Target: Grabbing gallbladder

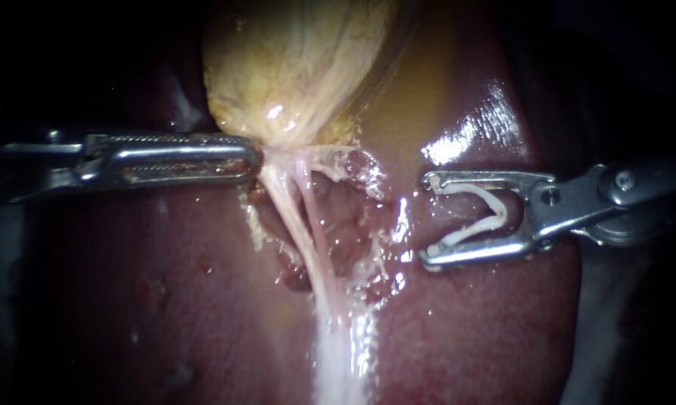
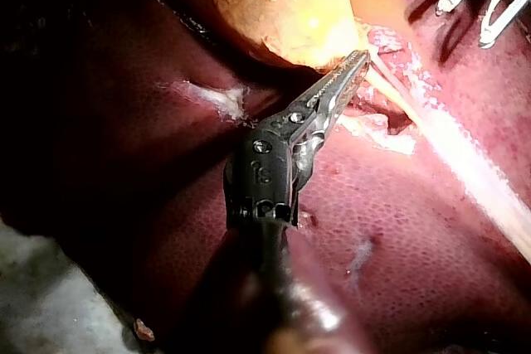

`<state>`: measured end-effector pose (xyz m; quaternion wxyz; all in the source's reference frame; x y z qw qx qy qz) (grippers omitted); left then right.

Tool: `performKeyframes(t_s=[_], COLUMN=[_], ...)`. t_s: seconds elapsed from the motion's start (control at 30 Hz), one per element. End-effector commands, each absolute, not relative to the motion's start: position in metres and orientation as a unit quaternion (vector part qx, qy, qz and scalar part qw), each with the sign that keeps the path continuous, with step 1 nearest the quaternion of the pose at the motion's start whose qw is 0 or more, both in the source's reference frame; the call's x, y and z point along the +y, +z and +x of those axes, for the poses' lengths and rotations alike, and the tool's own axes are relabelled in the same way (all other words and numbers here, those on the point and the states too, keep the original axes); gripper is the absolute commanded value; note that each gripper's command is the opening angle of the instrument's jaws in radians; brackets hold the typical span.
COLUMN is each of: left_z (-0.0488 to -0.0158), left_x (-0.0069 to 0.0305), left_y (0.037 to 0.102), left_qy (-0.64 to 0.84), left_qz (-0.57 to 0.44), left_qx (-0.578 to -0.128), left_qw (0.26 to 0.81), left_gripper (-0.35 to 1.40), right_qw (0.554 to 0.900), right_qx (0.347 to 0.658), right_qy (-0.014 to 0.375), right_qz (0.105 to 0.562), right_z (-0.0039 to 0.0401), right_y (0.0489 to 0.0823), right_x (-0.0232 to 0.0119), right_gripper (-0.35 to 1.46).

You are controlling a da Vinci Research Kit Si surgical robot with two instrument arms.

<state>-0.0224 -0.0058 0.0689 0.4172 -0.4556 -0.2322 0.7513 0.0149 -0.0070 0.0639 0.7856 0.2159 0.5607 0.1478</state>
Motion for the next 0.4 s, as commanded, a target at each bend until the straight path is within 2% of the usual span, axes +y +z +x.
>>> performKeyframes(t_s=[0.03, 0.4], left_z=[-0.0224, -0.0224], left_x=[-0.0058, -0.0058], left_y=[0.0689, 0.0690], left_qy=[0.751, 0.751], left_qz=[-0.456, -0.456], left_qx=[-0.232, -0.232], left_qw=[0.417, 0.417], left_gripper=[-0.35, -0.35], right_qw=[0.786, 0.786], right_qx=[0.561, 0.561], right_qy=[0.148, 0.148], right_qz=[0.216, 0.216], right_z=[0.0149, 0.0149], right_y=[0.0639, 0.0639], right_x=[-0.0070, -0.0070], right_gripper=[0.49, 0.49])
